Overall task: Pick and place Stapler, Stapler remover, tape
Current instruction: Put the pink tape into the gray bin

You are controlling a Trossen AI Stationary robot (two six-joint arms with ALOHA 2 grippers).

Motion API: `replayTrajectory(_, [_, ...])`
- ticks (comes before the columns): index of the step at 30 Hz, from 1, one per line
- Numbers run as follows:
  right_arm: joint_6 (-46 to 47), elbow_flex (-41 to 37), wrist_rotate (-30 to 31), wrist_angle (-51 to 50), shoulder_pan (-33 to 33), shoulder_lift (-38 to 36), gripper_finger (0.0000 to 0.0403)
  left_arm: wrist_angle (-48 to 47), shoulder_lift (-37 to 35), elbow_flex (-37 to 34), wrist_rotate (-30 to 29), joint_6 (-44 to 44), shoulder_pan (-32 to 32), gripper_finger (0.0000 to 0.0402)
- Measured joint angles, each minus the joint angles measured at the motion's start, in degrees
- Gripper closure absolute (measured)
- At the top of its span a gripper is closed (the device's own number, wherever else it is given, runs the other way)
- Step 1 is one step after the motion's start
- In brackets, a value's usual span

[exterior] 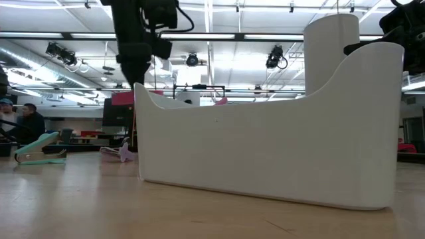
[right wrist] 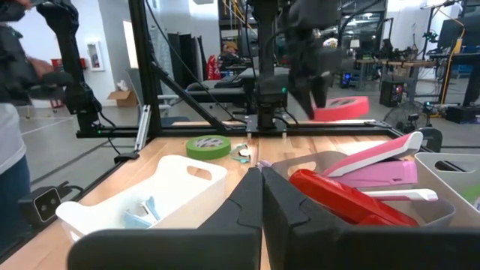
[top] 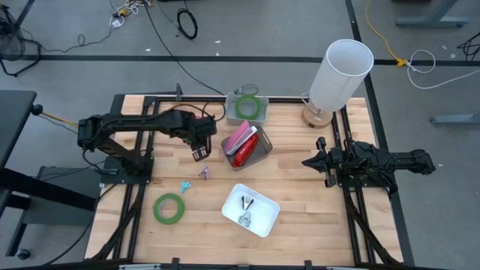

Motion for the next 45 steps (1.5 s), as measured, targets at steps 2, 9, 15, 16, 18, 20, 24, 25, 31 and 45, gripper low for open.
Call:
replayTrajectory(2, [-0.01, 0.01, -0.01, -0.02, 0.0, 0.0, 0.0401, -0.11, -0.07, 2.15, 0.0, 2.56, 1.13, 0.0301])
replayTrajectory(9, [0.01, -0.01, -0.01, 0.0, 0.02, 0.0, 0.0401, 4.91, -0.09, 8.91, 0.01, 16.48, 5.65, 0.0301])
replayTrajectory(15, [-0.01, -0.01, 0.01, 0.0, 0.0, 0.0, 0.0401, 13.32, -0.09, 10.78, 2.26, 25.85, 8.15, 0.0301])
replayTrajectory(16, [-0.01, -0.01, 0.01, 0.0, 0.02, 0.0, 0.0401, 14.69, -0.09, 10.78, 2.5, 26.47, 8.48, 0.0301])
replayTrajectory(18, [-0.01, 0.01, 0.01, 0.0, 0.02, 0.0, 0.0401, 16.68, -0.09, 10.78, 2.61, 26.79, 9.05, 0.0301])
replayTrajectory(20, [0.01, 0.0, -0.01, 0.0, 0.01, 0.0, 0.0401, 18.78, -0.09, 10.78, 2.64, 26.82, 9.73, 0.0301])
replayTrajectory(24, [-0.01, 0.0, 0.01, 0.0, 0.02, 0.0, 0.0401, 22.86, 0.06, 10.78, 3.18, 29.44, 10.95, 0.0301])
replayTrajectory(25, [-0.01, 0.01, 0.01, 0.0, 0.01, 0.0, 0.0401, 24.05, 0.17, 10.78, 3.86, 29.98, 11.25, 0.0301])
replayTrajectory(31, [0.01, -0.01, 0.0, 0.0, 0.0, 0.0, 0.0401, 30.39, 2.92, 10.74, 8.08, 30.44, 13.14, 0.0301])
replayTrajectory(45, [0.01, 0.01, 0.01, 0.0, 0.0, 0.0, 0.0401, 38.48, 13.26, 10.72, 10.77, 33.26, 16.48, 0.0301])
